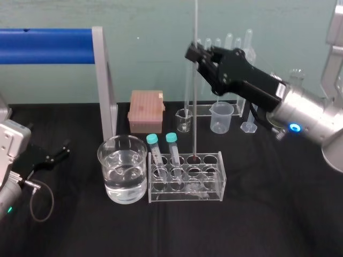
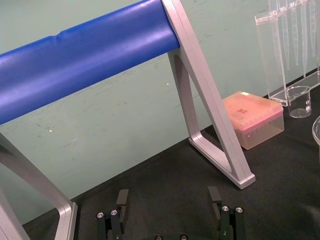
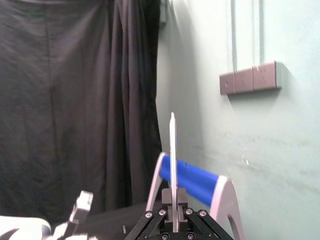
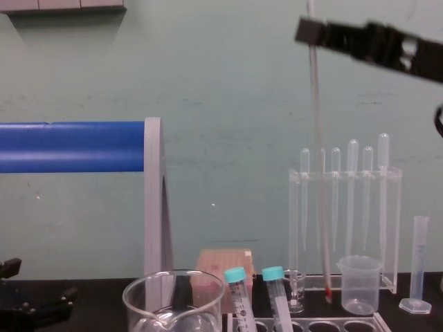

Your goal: Hold the thermometer with one hand and immerse one end into the beaker, then reinsert it into the test tube rack.

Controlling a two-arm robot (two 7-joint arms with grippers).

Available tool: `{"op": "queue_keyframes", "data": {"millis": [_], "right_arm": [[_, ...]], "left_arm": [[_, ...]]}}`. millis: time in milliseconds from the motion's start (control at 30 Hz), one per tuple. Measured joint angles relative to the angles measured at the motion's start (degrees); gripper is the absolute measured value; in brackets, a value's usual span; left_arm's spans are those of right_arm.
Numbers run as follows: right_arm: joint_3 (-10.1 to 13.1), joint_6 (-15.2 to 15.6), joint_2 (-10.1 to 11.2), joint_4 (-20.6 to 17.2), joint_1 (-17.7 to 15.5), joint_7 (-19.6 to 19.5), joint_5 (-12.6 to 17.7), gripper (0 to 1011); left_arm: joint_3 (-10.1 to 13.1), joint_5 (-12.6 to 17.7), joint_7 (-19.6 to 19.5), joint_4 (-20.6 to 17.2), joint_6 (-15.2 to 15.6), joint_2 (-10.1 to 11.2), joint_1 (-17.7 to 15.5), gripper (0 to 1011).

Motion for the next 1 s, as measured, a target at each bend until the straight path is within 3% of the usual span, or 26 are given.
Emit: {"op": "queue_keyframes", "data": {"millis": [167,333,633,1000], "right_arm": [[-0.36,-0.4,1.19,0.3,-2.29,-0.82,-0.59,55],[-1.06,-1.22,0.92,1.59,-2.47,-0.88,-1.76,55],[-2.28,-3.46,-1.6,6.14,-0.93,0.02,-4.24,56],[-4.0,-3.01,-4.55,12.26,0.71,0.24,-6.36,55]], "left_arm": [[0.0,0.0,0.0,0.0,0.0,0.0,0.0,1008],[0.0,0.0,0.0,0.0,0.0,0.0,0.0,1008],[0.0,0.0,0.0,0.0,0.0,0.0,0.0,1008],[0.0,0.0,0.0,0.0,0.0,0.0,0.0,1008]]}}
